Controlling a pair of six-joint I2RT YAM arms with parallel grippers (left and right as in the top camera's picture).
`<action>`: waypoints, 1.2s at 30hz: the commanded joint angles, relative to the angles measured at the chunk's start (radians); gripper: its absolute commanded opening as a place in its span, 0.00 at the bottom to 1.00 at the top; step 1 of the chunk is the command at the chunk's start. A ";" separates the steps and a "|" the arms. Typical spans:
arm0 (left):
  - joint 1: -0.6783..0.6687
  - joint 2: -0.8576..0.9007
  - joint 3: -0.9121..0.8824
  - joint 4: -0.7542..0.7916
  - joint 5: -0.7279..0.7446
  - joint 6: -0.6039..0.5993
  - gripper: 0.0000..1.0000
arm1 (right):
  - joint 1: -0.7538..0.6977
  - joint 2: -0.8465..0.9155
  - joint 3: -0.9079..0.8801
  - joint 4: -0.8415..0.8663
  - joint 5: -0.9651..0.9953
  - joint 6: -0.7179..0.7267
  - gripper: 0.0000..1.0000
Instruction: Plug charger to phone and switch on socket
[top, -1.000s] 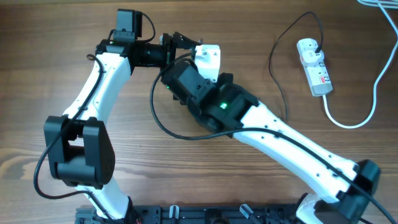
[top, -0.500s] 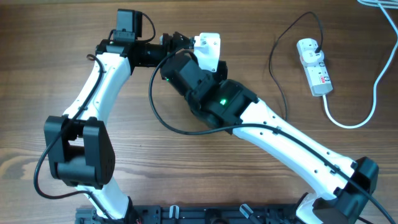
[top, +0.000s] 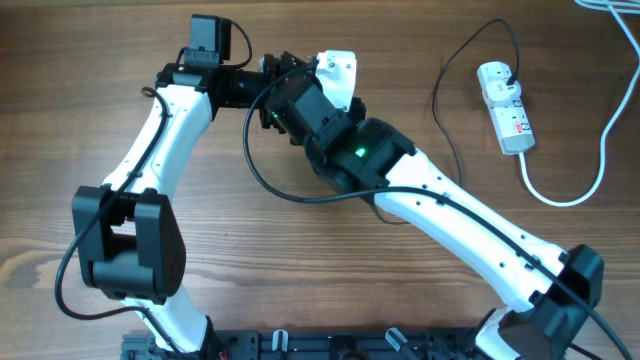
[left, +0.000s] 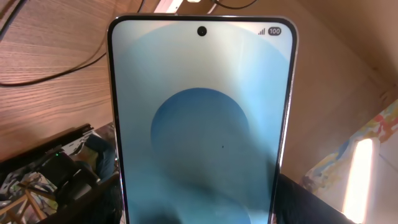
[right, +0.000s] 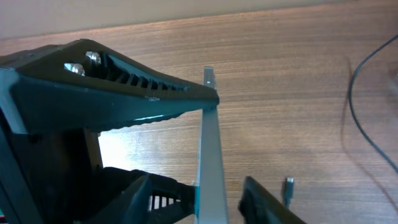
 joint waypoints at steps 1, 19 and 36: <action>-0.003 -0.041 0.004 0.008 0.045 0.007 0.72 | -0.001 0.012 0.015 0.003 -0.005 0.004 0.40; -0.003 -0.041 0.004 0.023 0.045 0.050 0.72 | -0.001 0.012 0.015 0.002 -0.005 0.004 0.06; 0.050 -0.041 0.004 0.071 -0.013 0.015 0.93 | -0.001 -0.008 0.015 -0.025 0.131 0.576 0.05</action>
